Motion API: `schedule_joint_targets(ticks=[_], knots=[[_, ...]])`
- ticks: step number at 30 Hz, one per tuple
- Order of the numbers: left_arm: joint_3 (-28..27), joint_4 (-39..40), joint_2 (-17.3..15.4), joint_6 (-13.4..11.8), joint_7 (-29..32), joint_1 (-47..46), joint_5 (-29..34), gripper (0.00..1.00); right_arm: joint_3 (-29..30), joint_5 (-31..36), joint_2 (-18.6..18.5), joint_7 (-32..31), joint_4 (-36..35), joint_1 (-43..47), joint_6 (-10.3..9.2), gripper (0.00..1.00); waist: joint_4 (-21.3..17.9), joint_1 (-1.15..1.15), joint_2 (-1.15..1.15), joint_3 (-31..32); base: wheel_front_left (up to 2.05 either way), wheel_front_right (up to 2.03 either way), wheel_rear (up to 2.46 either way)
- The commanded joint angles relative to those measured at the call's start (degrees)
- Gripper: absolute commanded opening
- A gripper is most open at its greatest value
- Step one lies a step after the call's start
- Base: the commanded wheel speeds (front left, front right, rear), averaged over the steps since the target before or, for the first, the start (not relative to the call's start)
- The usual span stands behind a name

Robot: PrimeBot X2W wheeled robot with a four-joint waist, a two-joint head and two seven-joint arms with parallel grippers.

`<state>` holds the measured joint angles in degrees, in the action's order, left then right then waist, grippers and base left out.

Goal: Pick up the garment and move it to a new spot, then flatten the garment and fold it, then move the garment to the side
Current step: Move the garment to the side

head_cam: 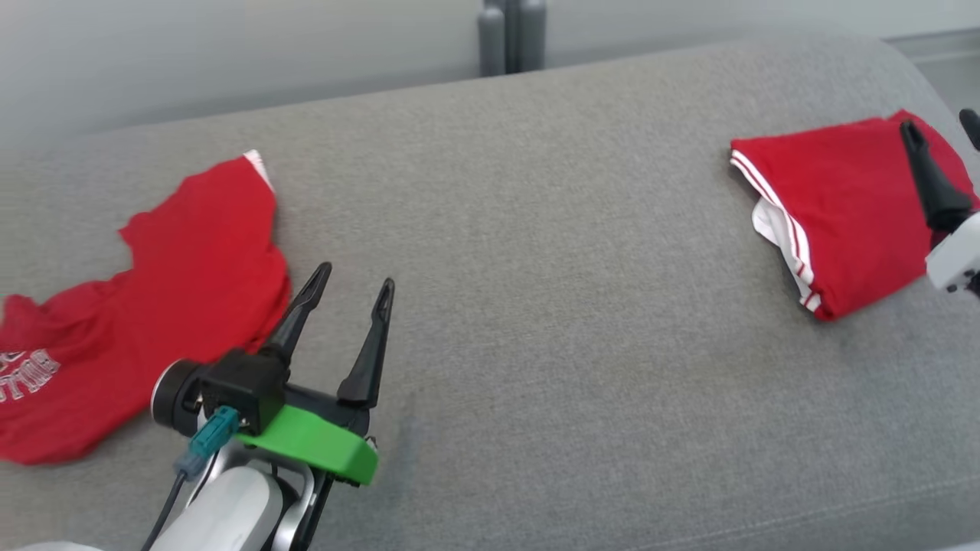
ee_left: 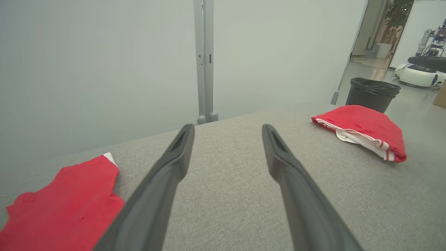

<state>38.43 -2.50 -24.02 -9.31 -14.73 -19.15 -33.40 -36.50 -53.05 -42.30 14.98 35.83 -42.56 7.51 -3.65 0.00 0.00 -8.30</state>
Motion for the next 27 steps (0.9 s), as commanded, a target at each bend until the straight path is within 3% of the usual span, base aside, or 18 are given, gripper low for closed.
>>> schedule_joint_targets(ticks=[1, 5, 9, 14, 23, 27], knots=[[-0.7, -0.5, 0.1, -0.5, -0.4, 1.7, -0.6, 1.00, 2.9, 2.4, 0.4, 0.2, -2.2, 3.6, -0.03, 1.00, 4.5, 0.00, 0.00, 4.6, 0.00, 0.00, 0.00], [-2.5, -0.8, 0.0, -1.5, -0.5, 4.2, -1.2, 1.00, 11.2, 8.6, 2.9, 0.2, -8.0, 12.8, -0.04, 1.00, 6.2, 0.00, 0.00, 6.5, 0.00, 0.00, 0.00], [-4.9, -0.7, 0.2, -2.4, -0.5, 7.3, -1.6, 1.00, 24.0, 16.6, 9.4, 0.2, -15.6, 25.4, -0.04, 1.00, 7.7, 0.00, 0.00, 8.6, 0.00, 0.00, 0.00], [-8.3, 0.0, 1.2, -2.8, -0.5, 10.3, -0.8, 1.00, 33.8, 25.5, 18.2, -0.1, -25.8, 36.7, -0.03, 1.00, 8.2, 0.00, 0.00, 9.4, 0.00, 0.00, 0.00], [-15.5, 0.9, 3.7, -3.1, -0.4, 16.4, 2.1, 1.00, 39.7, 35.8, 30.1, -0.7, -38.0, 48.5, -0.03, 1.00, 8.2, 0.00, 0.00, 10.4, 0.00, 0.00, 0.00], [-18.1, 0.8, 4.8, -1.9, -0.4, 18.3, 3.7, 1.00, 39.9, 38.8, 32.5, -0.9, -40.1, 50.8, -0.03, 1.00, 7.7, 0.00, 0.00, 10.6, 0.00, 0.00, 0.00]])
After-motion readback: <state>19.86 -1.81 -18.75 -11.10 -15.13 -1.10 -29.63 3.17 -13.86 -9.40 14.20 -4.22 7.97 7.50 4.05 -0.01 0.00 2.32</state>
